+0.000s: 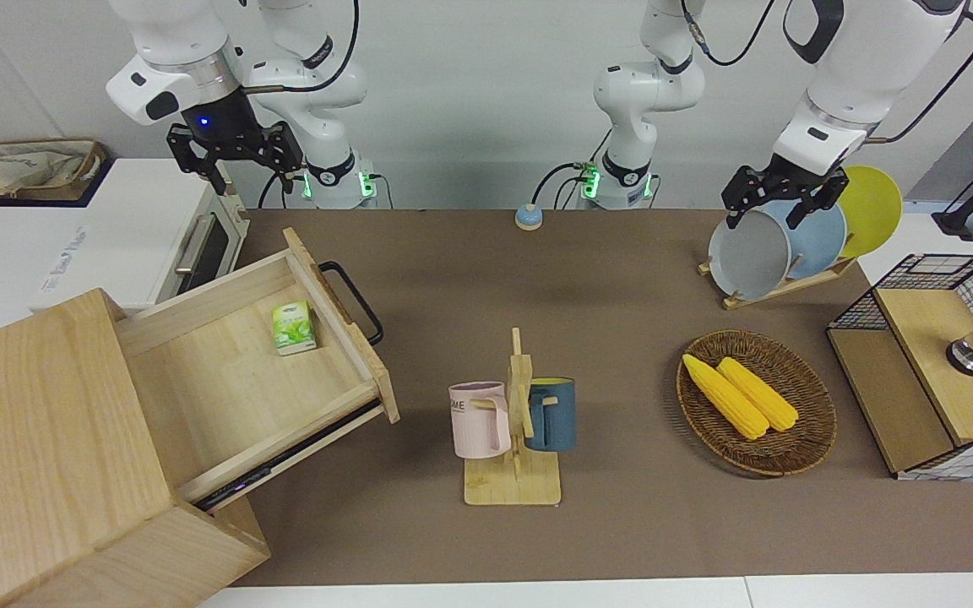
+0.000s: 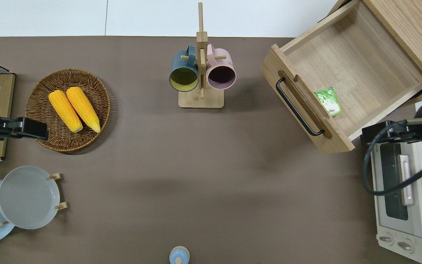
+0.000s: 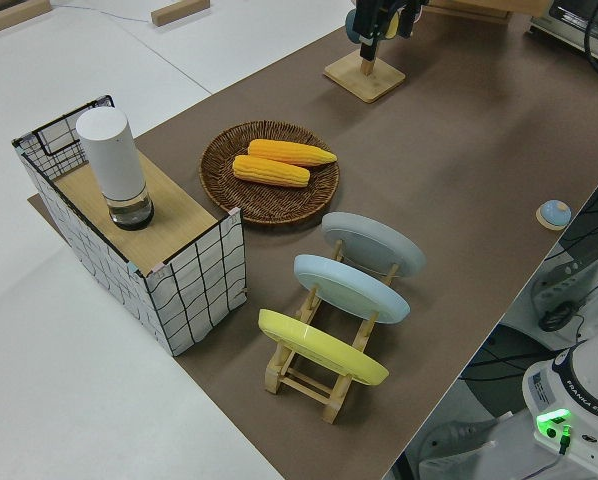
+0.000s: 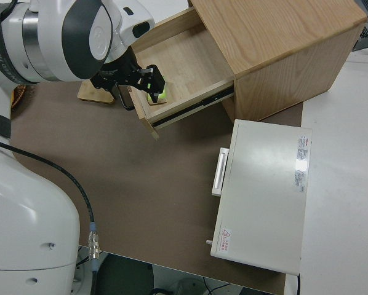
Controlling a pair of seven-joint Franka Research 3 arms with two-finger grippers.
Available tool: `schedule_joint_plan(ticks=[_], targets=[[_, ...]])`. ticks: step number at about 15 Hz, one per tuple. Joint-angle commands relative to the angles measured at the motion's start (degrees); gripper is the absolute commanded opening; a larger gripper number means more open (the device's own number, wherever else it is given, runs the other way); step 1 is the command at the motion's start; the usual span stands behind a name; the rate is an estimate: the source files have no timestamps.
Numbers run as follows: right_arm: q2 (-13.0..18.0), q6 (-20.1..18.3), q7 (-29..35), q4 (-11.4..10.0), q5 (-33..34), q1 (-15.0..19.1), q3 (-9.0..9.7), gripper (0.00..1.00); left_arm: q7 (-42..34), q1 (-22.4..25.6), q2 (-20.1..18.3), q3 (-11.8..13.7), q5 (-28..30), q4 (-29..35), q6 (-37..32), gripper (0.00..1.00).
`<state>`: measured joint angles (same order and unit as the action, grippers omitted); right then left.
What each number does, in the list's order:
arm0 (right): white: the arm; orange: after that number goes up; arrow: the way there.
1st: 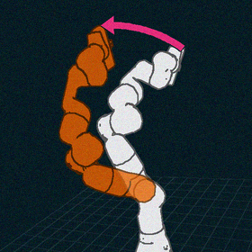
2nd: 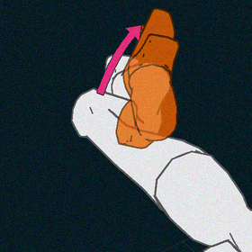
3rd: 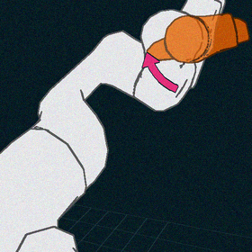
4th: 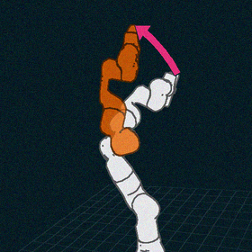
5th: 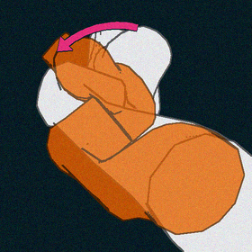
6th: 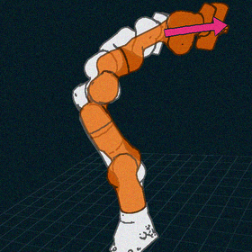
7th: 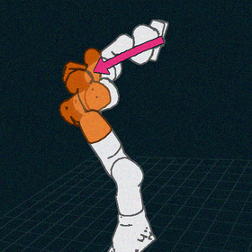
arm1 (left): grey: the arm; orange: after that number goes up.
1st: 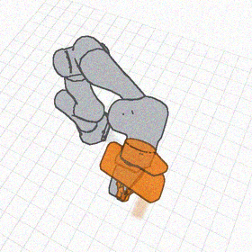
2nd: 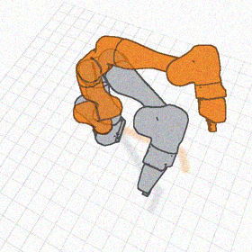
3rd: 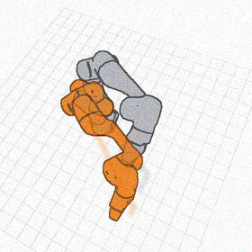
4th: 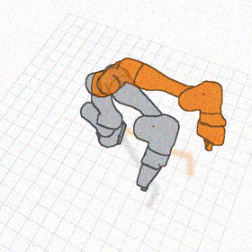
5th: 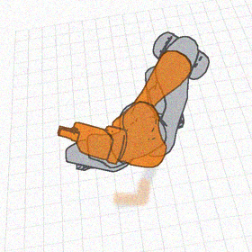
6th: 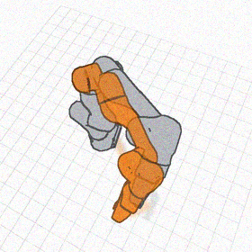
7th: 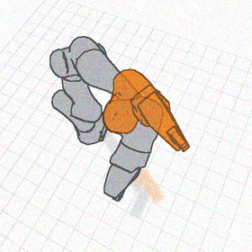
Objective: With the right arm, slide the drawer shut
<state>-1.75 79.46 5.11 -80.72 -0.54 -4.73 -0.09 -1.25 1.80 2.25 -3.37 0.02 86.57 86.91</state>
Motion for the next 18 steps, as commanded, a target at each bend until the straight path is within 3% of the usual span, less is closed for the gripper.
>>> schedule_joint_plan(ticks=[1, 10, 11, 12, 15, 16, 18], targets=[[-0.18, -0.01, -1.86, 0.21, -0.96, 0.25, 0.35, 0.987, -0.51, 0.31, 0.65, -0.41, -0.99, -1.4, -1.13, 0.99], [-0.18, -0.27, -1.95, 0.21, -0.52, 0.51, 0.35, 0.983, -0.51, 0.31, 0.65, -0.41, -0.99, -1.49, -1.13, 0.99], [-0.18, -0.27, -2.04, 0.21, -0.52, 0.6, 0.35, 0.946, -0.51, 0.31, 0.65, -0.41, -0.99, -1.4, -1.13, 0.99], [-0.18, -0.27, -2.04, 0.21, -0.52, 0.6, 0.35, 0.846, -0.51, 0.31, 0.65, -0.41, -0.99, -1.49, -1.13, 0.99], [-0.18, -0.27, -2.04, 0.21, -0.43, 0.25, 0.35, 0.163, -0.51, 0.31, 0.65, -0.41, -0.99, -1.49, -1.13, 0.99], [-0.18, -0.27, -2.04, 0.21, -0.34, 0.08, 0.26, 0.002, -0.51, 0.31, 0.65, -0.41, -0.99, -1.49, -1.13, 0.99], [-0.18, -0.27, -2.04, 0.21, -0.34, 0.07, 0.26, 0.0, -0.51, 0.31, 0.65, -0.41, -0.99, -1.4, -1.13, 0.99]])
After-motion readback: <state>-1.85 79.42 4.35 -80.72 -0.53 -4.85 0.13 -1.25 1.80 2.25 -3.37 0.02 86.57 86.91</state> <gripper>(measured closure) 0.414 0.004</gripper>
